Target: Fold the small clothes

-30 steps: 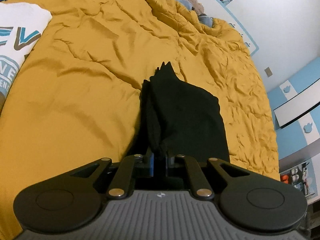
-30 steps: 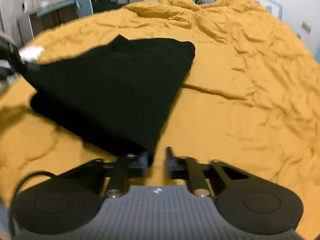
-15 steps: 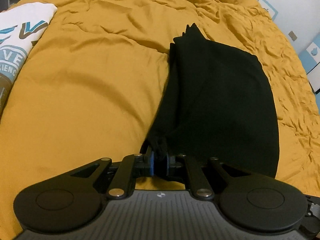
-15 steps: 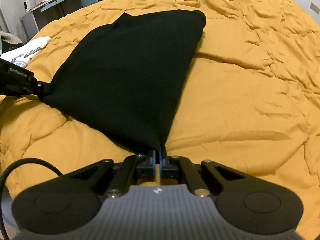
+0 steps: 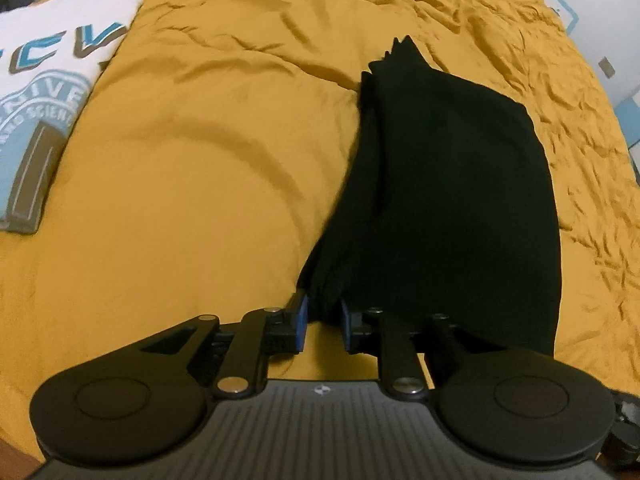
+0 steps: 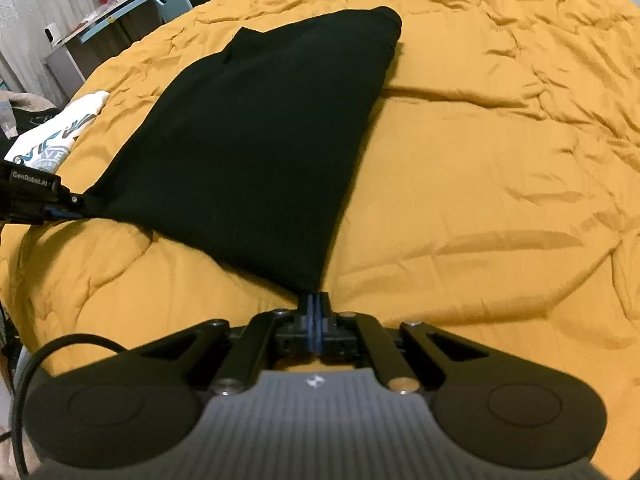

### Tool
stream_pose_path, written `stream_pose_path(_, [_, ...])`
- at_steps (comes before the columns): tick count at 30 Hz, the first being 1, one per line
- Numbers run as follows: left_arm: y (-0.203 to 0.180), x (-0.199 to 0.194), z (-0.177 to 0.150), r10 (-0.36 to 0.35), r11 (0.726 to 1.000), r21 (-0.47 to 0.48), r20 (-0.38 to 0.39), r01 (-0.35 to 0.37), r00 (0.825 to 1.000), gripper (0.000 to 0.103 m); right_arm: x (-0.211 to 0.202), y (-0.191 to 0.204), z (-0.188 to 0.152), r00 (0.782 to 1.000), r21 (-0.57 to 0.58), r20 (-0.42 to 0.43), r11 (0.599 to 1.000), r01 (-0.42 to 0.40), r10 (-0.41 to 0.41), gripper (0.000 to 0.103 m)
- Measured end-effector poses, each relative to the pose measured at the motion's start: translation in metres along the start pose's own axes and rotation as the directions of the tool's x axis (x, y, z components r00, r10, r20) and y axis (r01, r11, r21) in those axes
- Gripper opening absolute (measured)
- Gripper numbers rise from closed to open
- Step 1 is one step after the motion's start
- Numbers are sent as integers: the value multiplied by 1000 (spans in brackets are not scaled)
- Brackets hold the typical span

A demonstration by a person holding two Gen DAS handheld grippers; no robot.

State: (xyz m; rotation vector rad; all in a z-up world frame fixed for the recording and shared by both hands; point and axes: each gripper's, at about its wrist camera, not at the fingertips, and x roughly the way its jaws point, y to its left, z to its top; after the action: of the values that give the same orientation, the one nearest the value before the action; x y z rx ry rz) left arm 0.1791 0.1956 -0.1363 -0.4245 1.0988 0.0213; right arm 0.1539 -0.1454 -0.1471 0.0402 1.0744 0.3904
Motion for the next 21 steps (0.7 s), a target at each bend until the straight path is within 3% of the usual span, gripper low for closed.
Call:
stream_pose_path(4, [0,-16,6,9,1000,-5,-3,-9,1000,24,-17,-5,2,1000,21,10,1000,3,-3,0])
stream_pose_path(6, [-1,-28,9,11,1000,-2,41,-11,999,24,-23,-8,5,999,29,30,999,19,-20,1])
stream_pose_path(7, [-2,-34,12,11,1000,-2,69,-11,998,24,-26,-10,7,999,35,41,999,25,-26,3])
stream_pose_path(9, [-4,-44,17,-8,1000,2,125,7,992,25,-30,-15,13,997,57,67,998,30,-34,23])
stream_pose_path(11, [-7,-49,23,-33,999,12,173,31,984,34,-33,-19,20,996,86,90,996,20,-28,30])
stream_pose_path(13, [-12,-48,31,-51,998,33,197,45,979,51,-34,-24,28,993,109,114,994,9,-21,34])
stream_pose_path(17, [-24,-37,47,-102,992,94,213,84,972,64,-30,-29,45,988,144,150,990,8,-29,53])
stream_pose_path(18, [-26,-32,52,-131,988,104,209,111,969,72,-27,-31,49,988,154,153,988,4,-28,60])
stream_pose_path(21, [-24,-19,66,-201,977,117,198,181,959,80,-16,-37,64,989,190,150,981,-30,1,64])
